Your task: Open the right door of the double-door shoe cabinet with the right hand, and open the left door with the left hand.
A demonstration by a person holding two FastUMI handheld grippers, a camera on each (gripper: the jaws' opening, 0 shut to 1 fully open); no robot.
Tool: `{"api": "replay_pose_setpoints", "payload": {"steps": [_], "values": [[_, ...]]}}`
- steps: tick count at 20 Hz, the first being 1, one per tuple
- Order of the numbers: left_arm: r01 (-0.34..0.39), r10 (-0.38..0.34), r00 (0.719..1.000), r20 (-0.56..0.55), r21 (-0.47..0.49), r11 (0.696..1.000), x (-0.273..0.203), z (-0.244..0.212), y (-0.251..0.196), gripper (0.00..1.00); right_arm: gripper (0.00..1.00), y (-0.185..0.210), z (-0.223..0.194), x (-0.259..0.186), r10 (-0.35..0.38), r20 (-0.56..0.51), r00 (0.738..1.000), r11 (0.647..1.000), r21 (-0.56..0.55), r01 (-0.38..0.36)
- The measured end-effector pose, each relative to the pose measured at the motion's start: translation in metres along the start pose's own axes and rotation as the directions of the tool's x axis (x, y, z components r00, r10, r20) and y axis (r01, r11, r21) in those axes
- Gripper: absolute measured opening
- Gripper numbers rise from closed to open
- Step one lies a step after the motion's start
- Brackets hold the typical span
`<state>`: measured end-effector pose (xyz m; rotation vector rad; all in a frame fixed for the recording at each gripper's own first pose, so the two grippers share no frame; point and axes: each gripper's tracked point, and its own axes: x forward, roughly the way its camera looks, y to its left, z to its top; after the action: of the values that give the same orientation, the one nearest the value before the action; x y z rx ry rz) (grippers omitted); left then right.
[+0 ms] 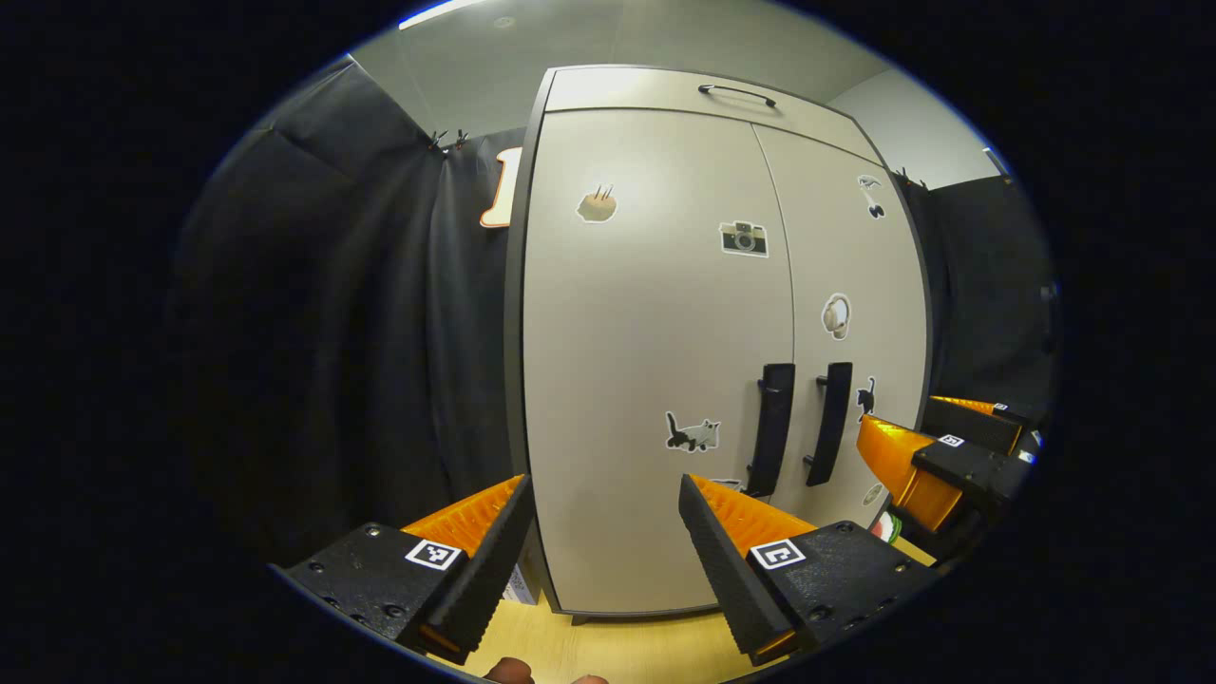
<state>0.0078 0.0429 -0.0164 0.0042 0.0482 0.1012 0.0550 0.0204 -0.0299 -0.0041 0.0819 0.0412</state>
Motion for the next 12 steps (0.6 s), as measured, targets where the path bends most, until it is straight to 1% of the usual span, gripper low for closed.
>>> {"api": "replay_pose_setpoints", "payload": {"steps": [3,4,5,6,8,10,12], "values": [[-0.023,0.023,1.0,-0.01,0.005,1.0,0.004,-0.004,0.012,0.95,0.95,0.004,-0.006,0.021,-0.002,-0.019,1.0,1.0,0.001,0.003],[-0.034,0.034,0.999,-0.014,0.006,0.999,0.007,-0.005,0.016,0.95,0.84,0.006,-0.007,0.028,0.003,-0.024,1.0,1.0,-0.001,-0.003],[-0.043,0.043,0.999,-0.019,0.005,0.999,0.008,-0.007,0.02,0.95,0.83,0.009,-0.009,0.035,0.0,-0.033,0.999,1.0,-0.005,0.0],[-0.053,0.053,0.998,-0.022,0.005,0.999,0.01,-0.008,0.024,0.95,0.75,0.01,-0.011,0.041,0.0,-0.039,0.999,1.0,-0.007,-0.001],[-0.069,0.069,0.997,-0.033,0.003,0.998,0.015,-0.011,0.031,0.95,0.7,0.011,-0.015,0.055,-0.003,-0.045,0.999,1.0,-0.01,0.003],[-0.079,0.079,0.996,-0.042,0.001,0.997,0.019,-0.014,0.036,0.95,0.59,0.014,-0.018,0.063,0.0,-0.054,0.999,1.0,-0.008,0.0],[-0.084,0.084,0.995,-0.048,0.002,0.996,0.023,-0.017,0.038,0.95,0.58,0.016,-0.024,0.072,0.01,-0.068,0.998,1.0,-0.017,-0.011]]}}
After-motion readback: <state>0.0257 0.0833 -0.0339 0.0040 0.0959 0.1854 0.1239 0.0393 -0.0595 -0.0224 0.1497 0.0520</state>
